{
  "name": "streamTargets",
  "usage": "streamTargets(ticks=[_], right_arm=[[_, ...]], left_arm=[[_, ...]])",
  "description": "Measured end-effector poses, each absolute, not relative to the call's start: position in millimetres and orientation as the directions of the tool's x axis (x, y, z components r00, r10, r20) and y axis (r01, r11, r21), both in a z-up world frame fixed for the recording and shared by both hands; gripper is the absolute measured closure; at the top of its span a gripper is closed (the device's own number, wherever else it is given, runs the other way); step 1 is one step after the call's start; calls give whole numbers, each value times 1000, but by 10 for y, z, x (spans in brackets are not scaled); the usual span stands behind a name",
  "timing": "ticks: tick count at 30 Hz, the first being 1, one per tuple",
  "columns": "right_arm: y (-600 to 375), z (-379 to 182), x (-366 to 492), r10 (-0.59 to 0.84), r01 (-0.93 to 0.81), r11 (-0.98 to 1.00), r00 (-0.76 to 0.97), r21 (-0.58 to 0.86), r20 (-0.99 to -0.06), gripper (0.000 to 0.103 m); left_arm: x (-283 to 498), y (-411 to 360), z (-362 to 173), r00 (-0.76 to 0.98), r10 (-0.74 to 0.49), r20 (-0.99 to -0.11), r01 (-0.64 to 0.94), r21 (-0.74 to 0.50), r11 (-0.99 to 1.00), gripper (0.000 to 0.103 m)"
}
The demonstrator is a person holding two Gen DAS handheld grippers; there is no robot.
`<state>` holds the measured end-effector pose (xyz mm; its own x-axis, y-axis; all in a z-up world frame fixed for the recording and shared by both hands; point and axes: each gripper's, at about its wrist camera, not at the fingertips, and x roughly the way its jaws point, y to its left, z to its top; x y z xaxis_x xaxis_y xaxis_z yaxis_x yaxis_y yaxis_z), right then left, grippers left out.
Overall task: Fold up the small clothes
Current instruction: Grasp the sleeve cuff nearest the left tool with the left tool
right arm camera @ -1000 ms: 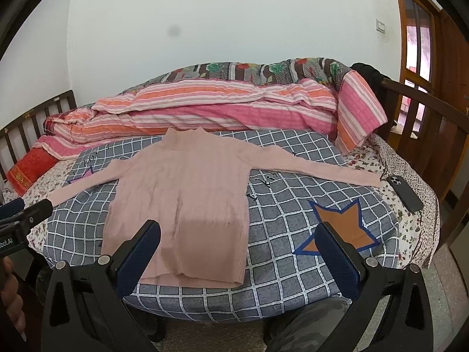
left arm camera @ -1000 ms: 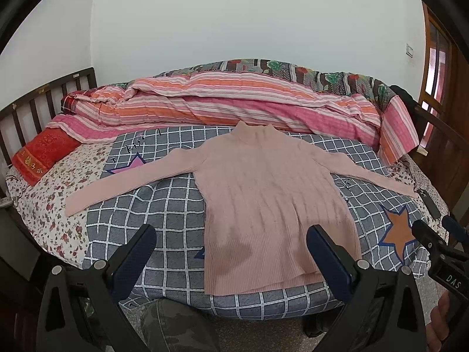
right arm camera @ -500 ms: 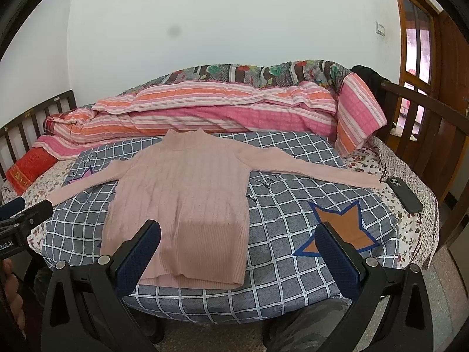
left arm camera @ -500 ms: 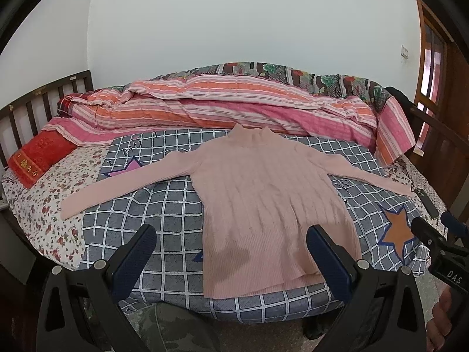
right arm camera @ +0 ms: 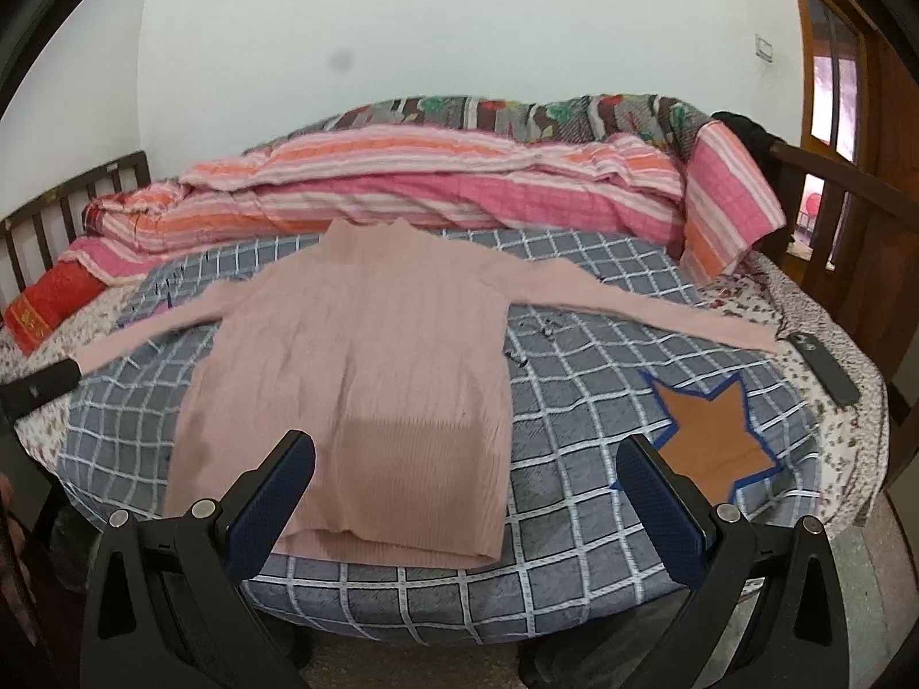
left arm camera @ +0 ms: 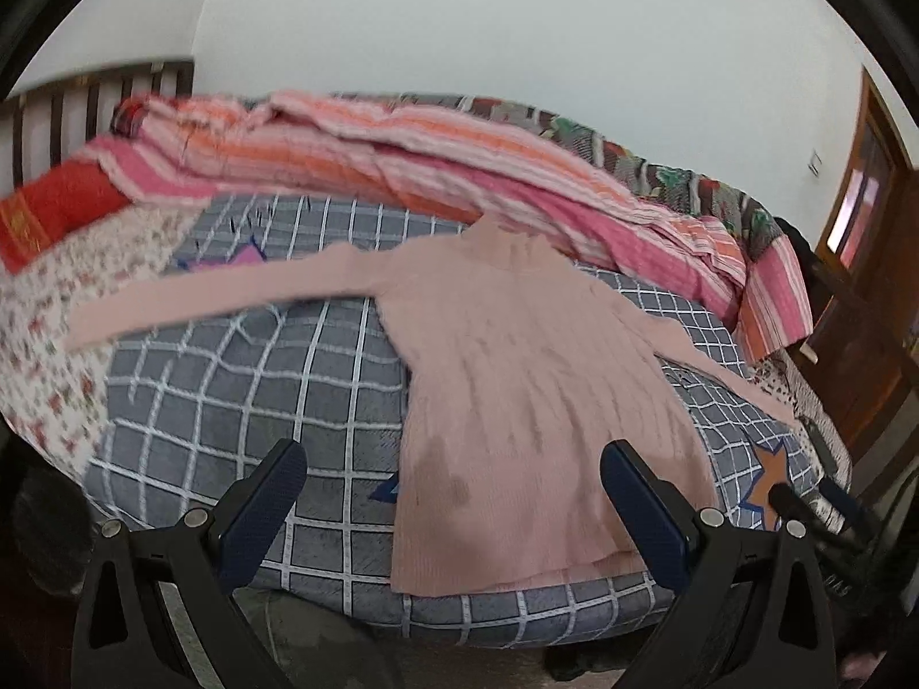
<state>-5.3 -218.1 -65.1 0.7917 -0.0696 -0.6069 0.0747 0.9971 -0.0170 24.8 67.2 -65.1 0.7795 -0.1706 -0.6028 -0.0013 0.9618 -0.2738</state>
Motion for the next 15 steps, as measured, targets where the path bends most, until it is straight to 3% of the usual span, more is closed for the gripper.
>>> streamTargets(ticks=[9,12,15], right_arm=[[-2128,-1141,326,-37,29,999,747,-23,-663,0],[-2102,-1203,473,-8,-2,1000,741,-15,-672,0],[-2074,-1214,608,9,-19,1000,753,-8,-659,0]], left_arm=[[739,1524,-1172,790,-150,-594,-149,-424,894,8],[936,1918,-1306,797,-86,-597,-234,-437,869,12],[1118,2292,-1447,787,-26,-617,-319,-442,838,25]])
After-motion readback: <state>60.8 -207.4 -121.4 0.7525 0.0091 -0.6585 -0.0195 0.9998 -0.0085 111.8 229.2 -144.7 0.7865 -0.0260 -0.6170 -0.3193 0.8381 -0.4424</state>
